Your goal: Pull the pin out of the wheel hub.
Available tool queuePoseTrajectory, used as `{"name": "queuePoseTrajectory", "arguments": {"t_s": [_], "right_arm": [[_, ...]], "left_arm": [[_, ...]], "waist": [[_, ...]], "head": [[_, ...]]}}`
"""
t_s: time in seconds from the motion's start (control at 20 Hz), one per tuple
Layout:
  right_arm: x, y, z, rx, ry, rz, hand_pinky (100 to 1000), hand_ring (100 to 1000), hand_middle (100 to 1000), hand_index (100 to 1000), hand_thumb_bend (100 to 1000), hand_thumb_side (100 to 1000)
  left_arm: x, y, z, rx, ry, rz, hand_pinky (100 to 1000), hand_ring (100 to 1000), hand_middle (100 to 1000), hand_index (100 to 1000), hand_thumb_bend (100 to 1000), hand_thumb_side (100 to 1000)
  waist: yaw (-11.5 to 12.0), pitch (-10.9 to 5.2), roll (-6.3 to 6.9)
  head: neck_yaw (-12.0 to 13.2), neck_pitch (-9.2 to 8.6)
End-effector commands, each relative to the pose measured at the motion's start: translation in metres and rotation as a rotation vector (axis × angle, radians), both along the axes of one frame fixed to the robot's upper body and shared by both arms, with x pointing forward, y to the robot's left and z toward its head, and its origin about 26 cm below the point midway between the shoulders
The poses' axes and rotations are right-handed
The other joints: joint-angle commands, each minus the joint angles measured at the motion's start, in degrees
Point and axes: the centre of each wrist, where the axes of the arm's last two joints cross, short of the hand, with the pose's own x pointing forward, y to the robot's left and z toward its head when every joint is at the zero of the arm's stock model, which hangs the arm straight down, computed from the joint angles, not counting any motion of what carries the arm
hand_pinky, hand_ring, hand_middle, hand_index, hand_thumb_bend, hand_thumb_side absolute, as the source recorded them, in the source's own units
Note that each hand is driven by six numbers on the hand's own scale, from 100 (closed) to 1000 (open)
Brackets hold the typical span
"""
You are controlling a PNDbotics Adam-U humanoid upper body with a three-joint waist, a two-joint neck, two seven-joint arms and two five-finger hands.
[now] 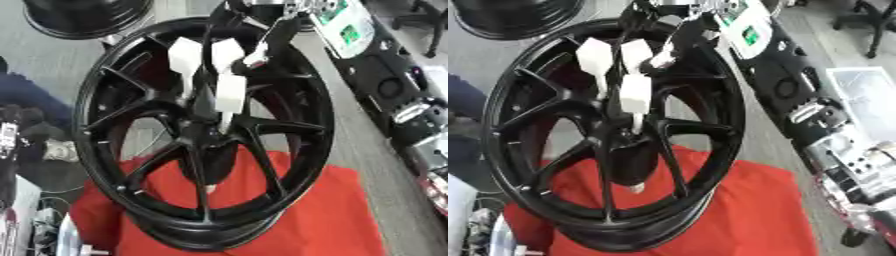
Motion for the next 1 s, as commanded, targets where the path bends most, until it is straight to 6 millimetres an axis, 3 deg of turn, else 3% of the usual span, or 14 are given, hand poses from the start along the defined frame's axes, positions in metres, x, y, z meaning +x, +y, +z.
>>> {"name": "queuePoseTrajectory", "arguments": {"t_s": [0.05, 0.45, 1.0], "right_arm": [[0.0003, -0.0015, 0.0097, -0.088, -0.041, 0.090, 827, 836, 770, 862, 513, 293], [0.0002, 0.0026, 0.0056, -0.087, -0.033, 0.105, 819, 806, 711, 801, 489, 302], [-0.0011, 0.0023, 0.0029, -0.072, -0.014, 0.107, 807, 775, 647, 739, 379, 361]], "left_arm": [[0.0013, -0.0005, 0.0057, 0.004, -0.020, -0.008, 689, 799, 675, 725, 287, 838], [0.0014, -0.0007, 0.0058, 0.004, -0.020, -0.009, 690, 799, 675, 725, 286, 839], [0.0018, -0.0009, 0.0064, 0.004, -0.022, -0.012, 691, 799, 676, 726, 286, 839]], "waist": [[0.11, -0.74, 0.15], [0.12, -0.71, 0.21], [0.27, -0.68, 0.17]], "head": [[-0.17, -0.07], [-0.30, -0.07], [-0.35, -0.07]]}}
